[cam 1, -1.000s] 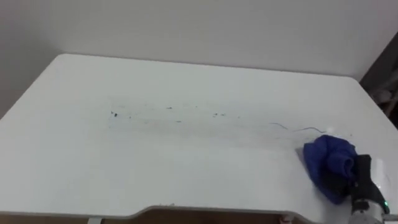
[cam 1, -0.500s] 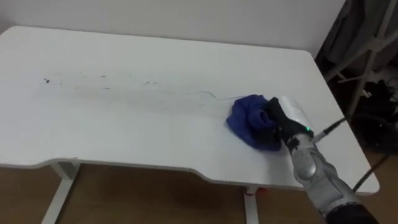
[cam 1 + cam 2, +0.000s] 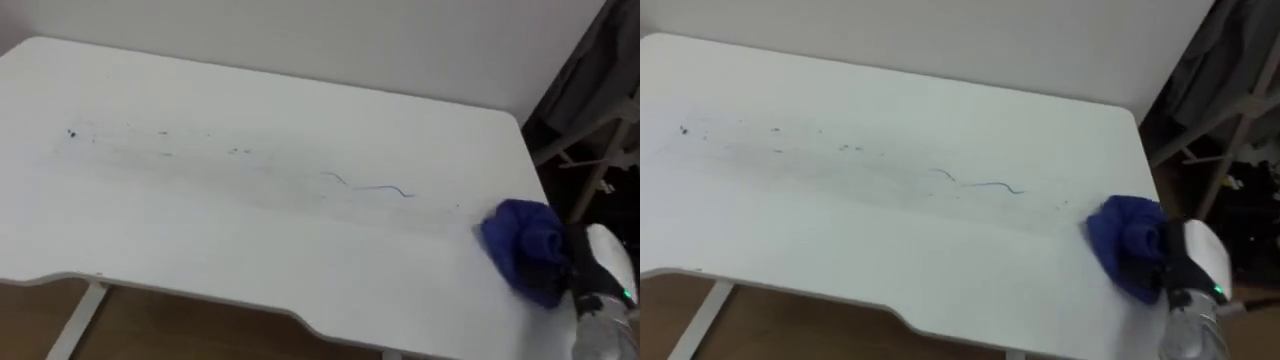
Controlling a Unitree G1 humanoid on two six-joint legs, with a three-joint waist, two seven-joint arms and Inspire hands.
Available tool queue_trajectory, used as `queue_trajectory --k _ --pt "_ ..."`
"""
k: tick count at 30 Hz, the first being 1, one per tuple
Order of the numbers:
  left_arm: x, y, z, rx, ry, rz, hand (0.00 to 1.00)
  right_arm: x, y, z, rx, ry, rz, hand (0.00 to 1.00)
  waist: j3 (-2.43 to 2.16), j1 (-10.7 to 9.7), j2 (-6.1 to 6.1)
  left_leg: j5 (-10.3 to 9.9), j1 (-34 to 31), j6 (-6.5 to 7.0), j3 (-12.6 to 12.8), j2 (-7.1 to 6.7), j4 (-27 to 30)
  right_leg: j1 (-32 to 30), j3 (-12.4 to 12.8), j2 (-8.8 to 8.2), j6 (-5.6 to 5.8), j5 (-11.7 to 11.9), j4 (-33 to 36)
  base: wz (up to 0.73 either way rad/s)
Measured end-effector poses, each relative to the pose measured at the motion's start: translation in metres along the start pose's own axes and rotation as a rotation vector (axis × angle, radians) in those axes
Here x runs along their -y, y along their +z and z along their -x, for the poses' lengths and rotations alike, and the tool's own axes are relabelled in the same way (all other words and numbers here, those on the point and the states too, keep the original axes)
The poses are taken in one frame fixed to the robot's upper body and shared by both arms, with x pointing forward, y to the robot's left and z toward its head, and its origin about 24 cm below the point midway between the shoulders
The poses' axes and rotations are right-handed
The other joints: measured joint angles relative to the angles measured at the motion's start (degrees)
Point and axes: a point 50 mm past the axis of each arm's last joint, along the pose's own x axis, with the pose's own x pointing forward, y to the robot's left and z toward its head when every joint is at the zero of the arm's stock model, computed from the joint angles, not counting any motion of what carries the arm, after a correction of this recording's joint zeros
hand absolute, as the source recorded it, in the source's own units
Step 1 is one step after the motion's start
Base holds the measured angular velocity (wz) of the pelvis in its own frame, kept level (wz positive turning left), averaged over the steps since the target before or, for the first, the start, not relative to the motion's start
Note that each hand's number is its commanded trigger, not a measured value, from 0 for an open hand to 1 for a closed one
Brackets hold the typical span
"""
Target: Wipe table
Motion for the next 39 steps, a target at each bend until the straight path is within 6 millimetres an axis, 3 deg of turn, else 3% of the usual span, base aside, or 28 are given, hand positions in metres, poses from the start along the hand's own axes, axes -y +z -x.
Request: queue_trajectory --k 2,4,7,8,9,10,11,12,13,15,18,21,24,26,27,31,35,39 --pt "0.001 0.007 -0.001 0.024 -0.001 0.010 0.00 0.005 -0.005 -0.001 -0.021 -0.005 0.009 1.00 -0.02 0.2 -0.05 -0.7 0.0 0.03 -0.1 0.01 0.8 0.2 1.1 0.11 0.16 0.1 0.0 -0.03" --pt "0.000 0.013 -0.002 0.054 0.002 0.016 0.00 0.005 0.002 -0.004 -0.006 -0.008 0.011 1.00 -0.01 0.4 0.09 -0.7 0.1 0.03 -0.1 0.01 0.9 0.1 1.3 0.13 0.16 0.1 0.0 -0.11" --pt "0.004 0.026 -0.002 0.091 -0.012 0.005 0.00 0.004 0.025 -0.014 0.025 -0.008 0.056 1.00 0.25 1.7 0.78 -0.8 0.2 -0.13 0.0 0.19 0.6 -0.2 2.2 0.47 0.08 0.2 -0.4 -0.28" --pt "0.008 0.032 -0.002 0.104 -0.022 0.003 0.00 0.002 0.041 -0.019 0.044 -0.006 0.080 1.00 0.27 3.2 1.44 -1.0 -0.1 -0.25 -0.3 0.49 0.7 -1.1 3.4 0.90 -0.52 0.5 -0.4 -0.61" --pt "0.012 0.037 -0.002 0.117 -0.040 -0.011 0.00 -0.005 0.065 -0.022 0.093 0.016 0.111 1.00 0.59 4.9 2.08 -1.0 -0.4 -0.30 -0.6 0.79 0.7 -1.9 4.3 1.39 -1.29 1.0 -0.4 -0.61" --pt "0.013 0.040 -0.002 0.125 -0.046 -0.018 0.00 -0.008 0.080 -0.024 0.131 0.032 0.136 1.00 0.67 5.5 2.29 -0.9 -0.6 -0.46 -0.7 0.99 0.7 -2.3 4.3 1.58 -1.55 1.2 -0.4 -0.29" --pt "0.015 0.045 -0.003 0.134 -0.053 -0.024 0.00 -0.017 0.116 -0.026 0.232 0.066 0.193 1.00 0.83 5.8 2.36 -0.9 -1.5 -0.92 -1.7 1.10 0.8 -3.0 4.2 2.03 -1.86 1.4 -0.3 -0.04" --pt "0.015 0.051 -0.004 0.139 -0.063 -0.026 0.00 -0.029 0.155 -0.023 0.345 0.107 0.231 1.00 0.94 7.6 2.41 -0.6 -2.2 -1.15 -2.2 1.33 0.8 -4.0 4.4 2.45 -2.17 1.4 -0.2 0.00" --pt "0.016 0.054 -0.004 0.145 -0.068 -0.030 0.00 -0.032 0.174 -0.021 0.404 0.120 0.252 1.00 1.07 9.0 2.44 -0.6 -2.4 -1.22 -2.5 1.39 0.8 -4.5 4.6 2.62 -2.43 1.4 -0.1 0.00" --pt "0.015 0.065 -0.005 0.167 -0.076 -0.059 0.00 -0.044 0.242 -0.007 0.611 0.168 0.332 1.00 2.04 12.2 1.69 0.2 -4.2 -1.42 -5.3 1.03 0.7 -5.5 3.0 2.76 -2.92 0.8 0.2 0.36" --pt "0.012 0.067 -0.007 0.161 -0.092 -0.090 0.00 -0.043 0.273 -0.005 0.682 0.194 0.393 1.00 2.33 17.7 0.51 0.8 -5.9 -1.05 -9.3 -0.14 1.4 -5.1 -0.4 2.47 -2.46 0.4 -0.7 0.73" --pt "0.011 0.042 -0.006 0.095 -0.126 -0.122 0.00 -0.046 0.261 -0.009 0.651 0.207 0.427 1.00 2.52 18.3 0.74 0.6 -6.4 -0.60 -12.8 -1.82 2.8 -3.3 -2.2 1.25 -1.92 0.1 1.1 0.91" --pt "0.008 0.030 -0.005 0.071 -0.142 -0.137 0.00 -0.047 0.222 -0.016 0.586 0.199 0.401 1.00 2.74 18.0 1.61 0.0 -5.9 0.60 -12.7 -2.63 4.0 -2.6 -1.3 -0.08 -1.41 -0.3 4.4 0.49" --pt "0.006 0.032 -0.006 0.092 -0.144 -0.129 0.00 -0.048 0.209 -0.016 0.574 0.187 0.345 1.00 2.88 16.1 2.36 -0.3 -6.2 1.09 -13.1 -3.36 4.9 -1.9 -0.1 -0.30 -1.39 -0.2 4.4 0.30" --pt "0.006 0.036 -0.007 0.112 -0.143 -0.108 0.00 -0.049 0.200 -0.015 0.564 0.172 0.307 1.00 2.69 14.8 2.92 -0.5 -6.5 1.32 -13.3 -3.94 5.0 -1.7 1.2 -0.38 -1.33 -0.2 3.6 0.31" --pt "-0.006 0.055 -0.011 0.182 -0.086 -0.089 0.00 -0.041 0.182 -0.018 0.551 0.102 0.233 1.00 2.16 12.1 3.62 -0.5 -9.7 1.61 -13.6 -5.20 6.6 -2.1 1.5 -0.14 -0.13 0.0 0.0 0.08" --pt "-0.012 0.067 -0.011 0.235 -0.016 -0.113 0.00 -0.034 0.148 -0.020 0.454 0.053 0.188 1.00 0.65 9.9 4.12 0.0 -11.2 1.75 -14.4 -5.93 7.6 -2.2 1.4 -0.09 0.30 0.2 -0.8 0.10" --pt "-0.008 0.062 -0.009 0.219 -0.012 -0.114 0.00 -0.026 0.126 -0.023 0.388 0.037 0.196 1.00 0.30 10.2 4.65 0.6 -10.8 1.46 -14.5 -5.85 7.5 -1.9 1.1 -0.07 0.45 0.3 -0.8 0.02"
